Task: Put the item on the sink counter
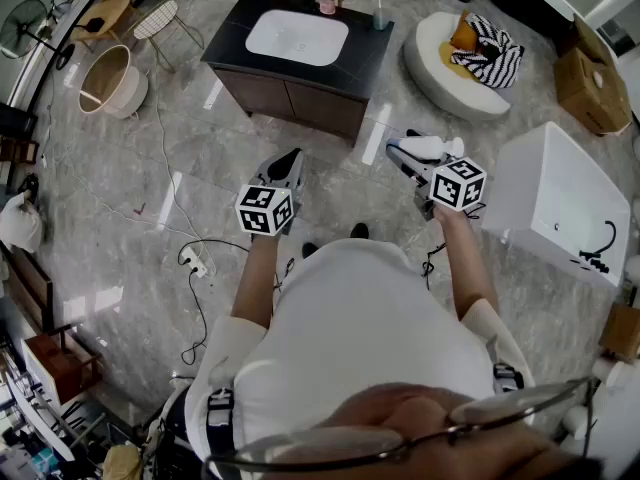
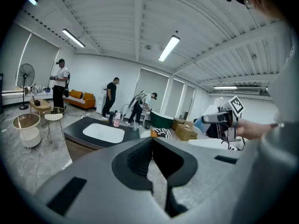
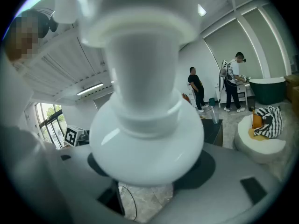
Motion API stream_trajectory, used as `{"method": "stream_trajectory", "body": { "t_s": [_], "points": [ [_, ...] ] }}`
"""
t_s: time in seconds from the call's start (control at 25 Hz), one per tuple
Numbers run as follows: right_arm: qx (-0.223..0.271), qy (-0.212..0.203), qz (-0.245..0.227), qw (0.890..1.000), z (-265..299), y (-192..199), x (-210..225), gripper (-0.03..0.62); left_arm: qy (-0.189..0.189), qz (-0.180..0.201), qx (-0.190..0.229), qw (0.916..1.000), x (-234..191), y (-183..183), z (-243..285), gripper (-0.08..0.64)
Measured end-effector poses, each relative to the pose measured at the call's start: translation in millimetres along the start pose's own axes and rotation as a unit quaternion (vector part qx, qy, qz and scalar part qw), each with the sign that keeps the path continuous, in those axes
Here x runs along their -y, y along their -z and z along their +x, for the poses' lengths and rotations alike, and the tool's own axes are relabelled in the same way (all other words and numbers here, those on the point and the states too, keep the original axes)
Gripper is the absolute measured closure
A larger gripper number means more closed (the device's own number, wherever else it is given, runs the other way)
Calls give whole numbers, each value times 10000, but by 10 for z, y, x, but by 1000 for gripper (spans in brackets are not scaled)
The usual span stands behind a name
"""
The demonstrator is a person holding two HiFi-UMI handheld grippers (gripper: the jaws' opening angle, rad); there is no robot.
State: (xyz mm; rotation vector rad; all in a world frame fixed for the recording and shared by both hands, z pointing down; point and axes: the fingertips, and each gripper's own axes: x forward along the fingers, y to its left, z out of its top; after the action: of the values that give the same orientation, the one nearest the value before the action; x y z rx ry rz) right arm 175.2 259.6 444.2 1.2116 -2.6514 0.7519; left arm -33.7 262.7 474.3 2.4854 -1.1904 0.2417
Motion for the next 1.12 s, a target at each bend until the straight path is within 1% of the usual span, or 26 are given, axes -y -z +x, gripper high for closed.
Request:
{"method": "stream_trajectory", "body": {
  "t_s": [0.4, 0.64, 0.88, 1.12],
  "points": [
    [7, -7, 4, 10000, -8, -17, 2, 274, 7, 8, -32, 10000, 20, -11, 10, 555],
    [44, -83, 140, 9999, -16, -21, 4, 275, -32, -2, -49, 10000, 29, -3, 5, 555],
    [122, -131, 196, 9996, -67, -37, 109, 275, -71, 8, -72, 9999, 102, 23, 59, 555],
    [98, -129, 92, 9998, -124, -78, 278, 275, -150, 11, -88, 9998, 199, -3, 179, 555]
  ]
}}
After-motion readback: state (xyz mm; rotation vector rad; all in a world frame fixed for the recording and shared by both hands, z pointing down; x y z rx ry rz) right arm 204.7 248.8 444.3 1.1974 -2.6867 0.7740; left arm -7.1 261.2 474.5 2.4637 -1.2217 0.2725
